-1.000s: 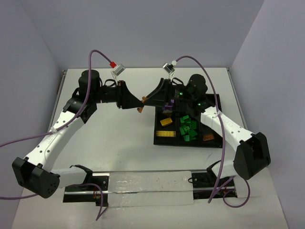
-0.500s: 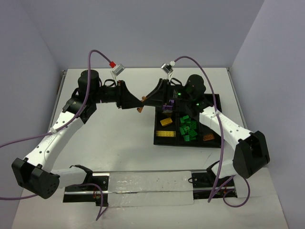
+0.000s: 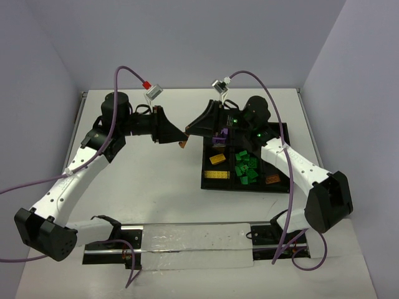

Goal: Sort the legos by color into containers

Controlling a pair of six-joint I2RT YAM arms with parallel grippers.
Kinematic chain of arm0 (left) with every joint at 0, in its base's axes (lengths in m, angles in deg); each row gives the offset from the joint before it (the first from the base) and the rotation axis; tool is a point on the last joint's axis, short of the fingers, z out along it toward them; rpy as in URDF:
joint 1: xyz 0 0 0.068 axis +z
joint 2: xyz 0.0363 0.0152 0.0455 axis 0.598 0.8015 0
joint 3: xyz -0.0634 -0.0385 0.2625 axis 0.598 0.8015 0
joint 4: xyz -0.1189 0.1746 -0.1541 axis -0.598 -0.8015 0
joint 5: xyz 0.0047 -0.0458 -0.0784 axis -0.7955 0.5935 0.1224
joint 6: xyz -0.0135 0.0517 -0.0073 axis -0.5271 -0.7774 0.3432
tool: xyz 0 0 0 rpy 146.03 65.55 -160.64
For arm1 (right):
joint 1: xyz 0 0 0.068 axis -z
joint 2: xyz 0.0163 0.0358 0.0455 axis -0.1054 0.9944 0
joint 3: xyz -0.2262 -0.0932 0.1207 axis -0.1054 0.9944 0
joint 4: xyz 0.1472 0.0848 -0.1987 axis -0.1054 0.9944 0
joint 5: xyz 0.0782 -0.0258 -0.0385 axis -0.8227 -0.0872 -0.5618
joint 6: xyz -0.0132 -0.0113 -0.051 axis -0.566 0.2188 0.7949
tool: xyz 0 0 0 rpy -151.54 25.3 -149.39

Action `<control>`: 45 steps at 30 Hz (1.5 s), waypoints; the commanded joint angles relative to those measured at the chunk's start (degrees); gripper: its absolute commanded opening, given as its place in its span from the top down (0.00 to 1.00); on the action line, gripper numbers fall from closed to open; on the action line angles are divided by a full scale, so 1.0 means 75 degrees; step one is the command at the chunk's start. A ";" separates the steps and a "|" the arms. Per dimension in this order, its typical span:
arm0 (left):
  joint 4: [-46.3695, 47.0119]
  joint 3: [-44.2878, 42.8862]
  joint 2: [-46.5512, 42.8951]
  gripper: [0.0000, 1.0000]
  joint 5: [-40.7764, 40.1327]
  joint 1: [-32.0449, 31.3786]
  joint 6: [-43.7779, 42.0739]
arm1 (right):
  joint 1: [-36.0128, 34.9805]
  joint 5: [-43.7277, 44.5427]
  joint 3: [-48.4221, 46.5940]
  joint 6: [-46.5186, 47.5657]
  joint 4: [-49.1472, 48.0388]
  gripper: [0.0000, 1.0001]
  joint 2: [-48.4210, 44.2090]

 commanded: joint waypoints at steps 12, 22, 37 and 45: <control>0.0166 0.0017 -0.0344 1.00 0.0054 0.0006 -0.0154 | -0.0066 0.0181 0.0061 -0.0054 -0.0447 1.00 -0.0466; -0.0440 -0.0067 -0.0479 0.32 -0.0220 0.0092 -0.0584 | -0.0047 0.1019 -0.0122 0.0960 0.1176 1.00 -0.0702; -0.2349 -0.0313 -0.0772 0.01 -0.1528 0.1027 -0.1492 | 0.0440 0.5149 -0.0852 0.3350 0.6260 1.00 -0.1527; -0.2636 -0.0423 -0.0659 0.01 -0.3264 0.1334 -0.0854 | 0.1776 0.7953 0.0080 0.4039 0.8636 1.00 -0.3111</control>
